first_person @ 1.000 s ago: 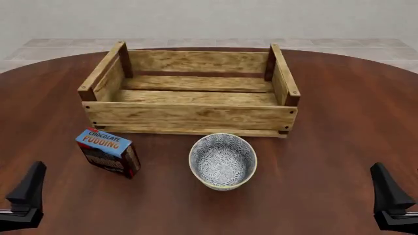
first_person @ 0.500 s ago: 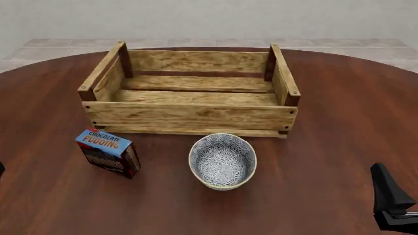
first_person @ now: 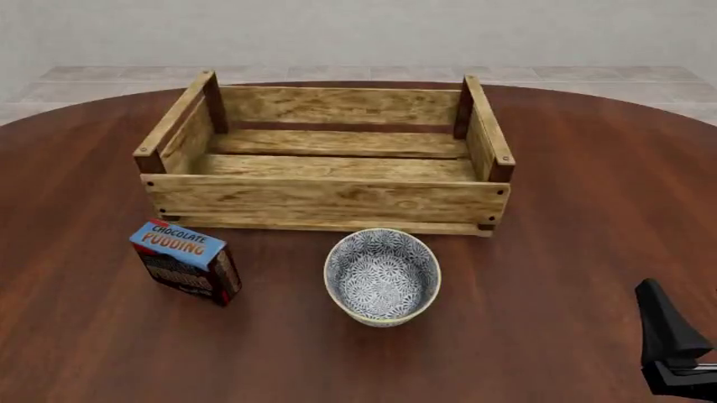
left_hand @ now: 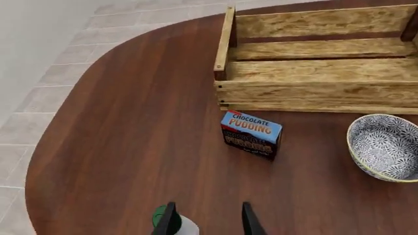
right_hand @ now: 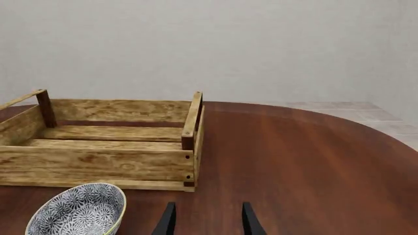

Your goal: Pick up the salad dressing and put it in the tray.

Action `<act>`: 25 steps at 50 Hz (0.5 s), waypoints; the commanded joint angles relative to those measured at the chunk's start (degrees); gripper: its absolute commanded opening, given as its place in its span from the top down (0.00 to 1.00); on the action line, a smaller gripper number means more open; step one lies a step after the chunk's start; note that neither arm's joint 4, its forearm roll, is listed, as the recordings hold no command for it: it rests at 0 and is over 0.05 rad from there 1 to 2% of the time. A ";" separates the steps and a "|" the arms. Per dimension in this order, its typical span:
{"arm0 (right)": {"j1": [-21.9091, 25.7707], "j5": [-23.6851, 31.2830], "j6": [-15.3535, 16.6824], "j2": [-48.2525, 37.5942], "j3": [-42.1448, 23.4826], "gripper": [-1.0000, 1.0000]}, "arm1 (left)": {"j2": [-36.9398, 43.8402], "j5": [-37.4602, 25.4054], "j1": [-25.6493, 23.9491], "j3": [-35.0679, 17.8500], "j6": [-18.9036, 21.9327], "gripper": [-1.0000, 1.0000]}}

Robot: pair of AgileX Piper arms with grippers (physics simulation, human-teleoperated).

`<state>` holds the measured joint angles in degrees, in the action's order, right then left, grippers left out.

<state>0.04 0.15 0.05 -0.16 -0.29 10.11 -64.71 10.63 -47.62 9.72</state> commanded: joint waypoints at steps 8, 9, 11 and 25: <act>0.00 0.00 0.00 0.00 0.00 0.00 | 0.32 -3.44 16.49 7.65 15.35 0.00; -0.01 0.00 0.00 0.00 0.00 0.00 | 0.31 -3.66 16.62 8.15 15.16 0.00; 0.01 0.01 0.01 0.00 0.00 0.00 | 0.09 -3.72 16.98 8.60 15.36 0.00; 0.01 0.00 -0.01 0.00 0.00 0.00 | -0.09 -1.33 20.25 11.47 16.45 0.00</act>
<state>0.05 0.15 0.05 -0.16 -0.29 10.06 -67.31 27.50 -38.03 23.87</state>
